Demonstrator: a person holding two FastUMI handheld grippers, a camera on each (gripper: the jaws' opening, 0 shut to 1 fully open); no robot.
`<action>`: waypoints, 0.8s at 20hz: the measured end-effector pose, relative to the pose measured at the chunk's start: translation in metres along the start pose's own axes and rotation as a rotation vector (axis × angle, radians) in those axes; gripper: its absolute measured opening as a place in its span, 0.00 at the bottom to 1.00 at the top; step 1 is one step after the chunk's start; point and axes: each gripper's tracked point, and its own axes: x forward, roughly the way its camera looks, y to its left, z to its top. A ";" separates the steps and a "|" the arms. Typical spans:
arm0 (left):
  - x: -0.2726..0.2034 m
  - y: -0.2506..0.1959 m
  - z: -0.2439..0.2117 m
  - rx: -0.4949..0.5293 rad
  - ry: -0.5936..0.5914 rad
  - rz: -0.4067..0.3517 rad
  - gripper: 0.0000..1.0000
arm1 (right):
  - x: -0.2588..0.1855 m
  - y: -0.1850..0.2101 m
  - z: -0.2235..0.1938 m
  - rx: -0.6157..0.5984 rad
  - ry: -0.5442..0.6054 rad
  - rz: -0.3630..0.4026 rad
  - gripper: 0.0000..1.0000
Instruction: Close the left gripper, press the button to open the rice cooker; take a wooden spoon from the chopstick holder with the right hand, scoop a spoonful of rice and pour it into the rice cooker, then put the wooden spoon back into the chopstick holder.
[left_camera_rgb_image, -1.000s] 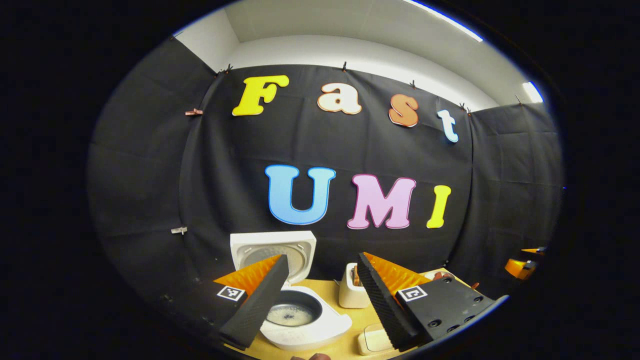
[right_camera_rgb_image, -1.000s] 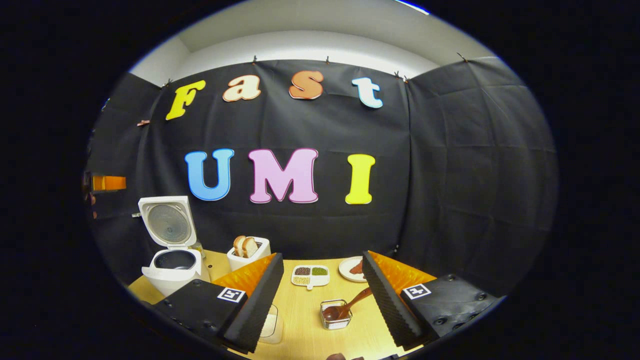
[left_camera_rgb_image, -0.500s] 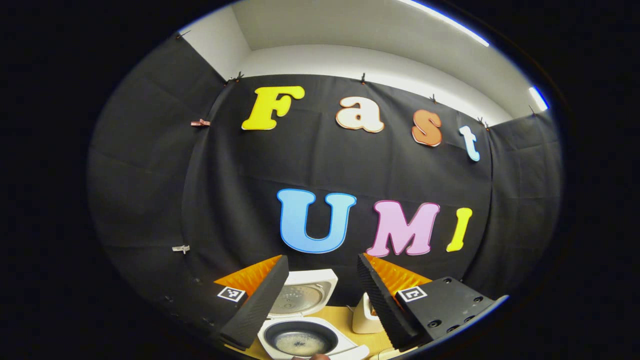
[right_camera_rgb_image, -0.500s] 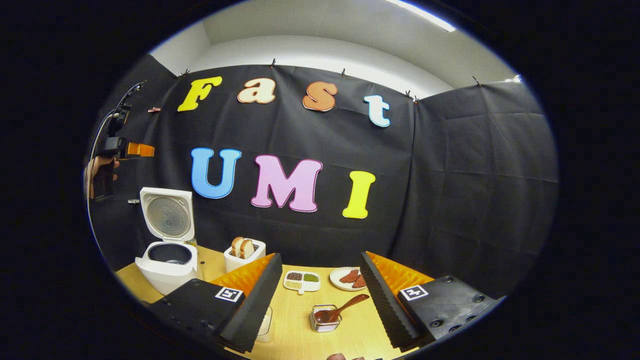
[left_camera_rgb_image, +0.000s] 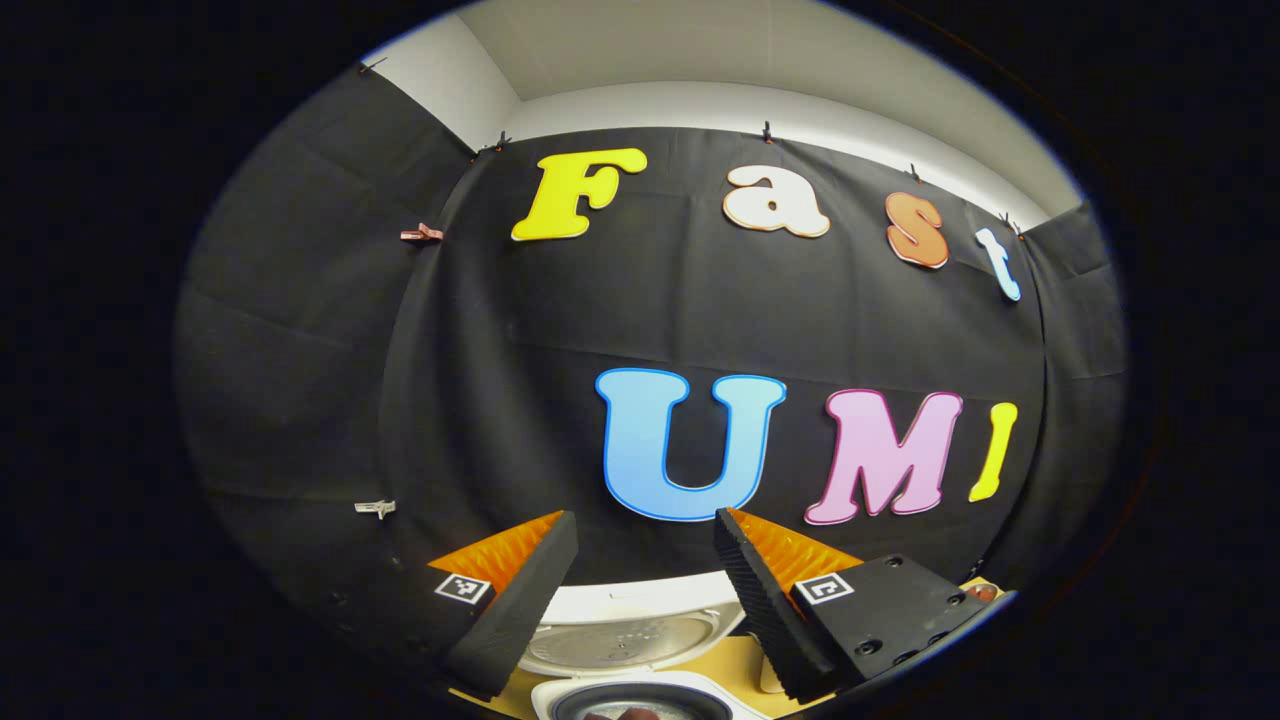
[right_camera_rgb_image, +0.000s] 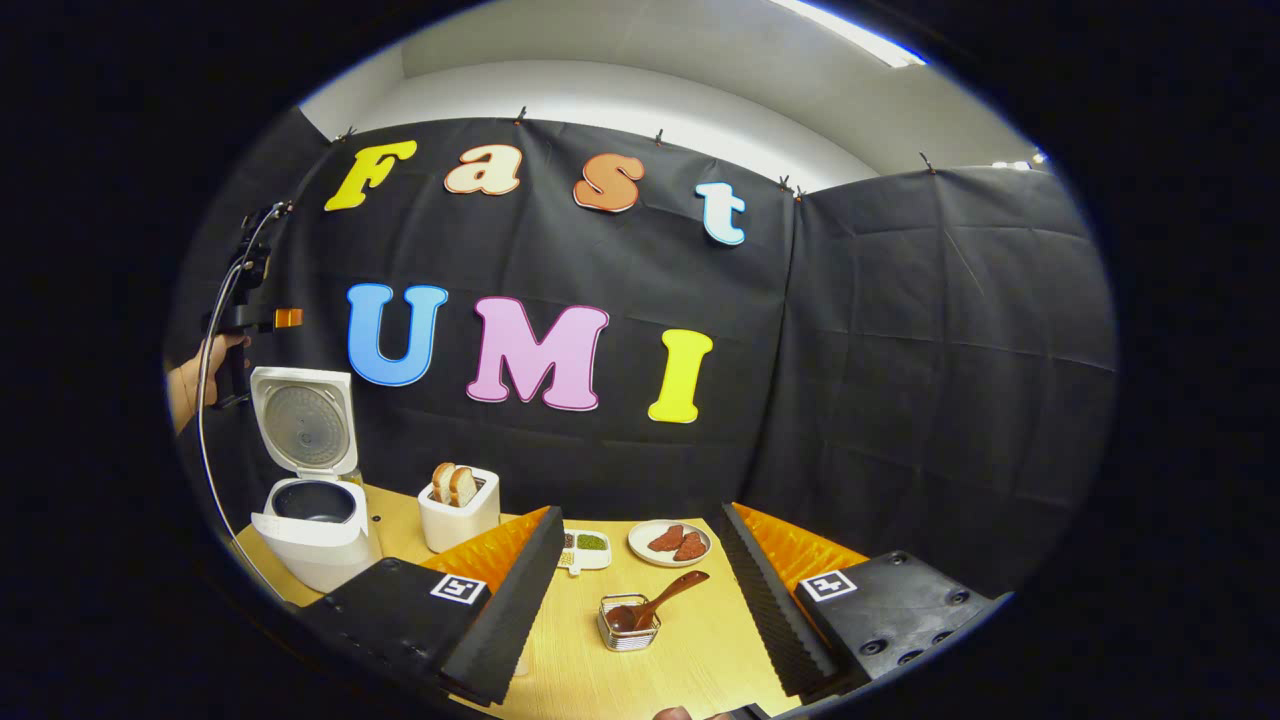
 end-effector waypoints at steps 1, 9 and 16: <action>0.011 0.003 -0.007 -0.003 -0.003 0.007 0.95 | -0.003 -0.003 -0.002 0.003 0.011 -0.014 0.98; 0.074 0.023 -0.073 0.072 0.077 0.056 0.95 | -0.008 -0.017 -0.010 -0.003 0.046 -0.098 0.98; 0.070 0.021 -0.097 0.105 0.173 0.085 0.99 | 0.000 -0.005 -0.006 -0.004 0.054 -0.061 0.98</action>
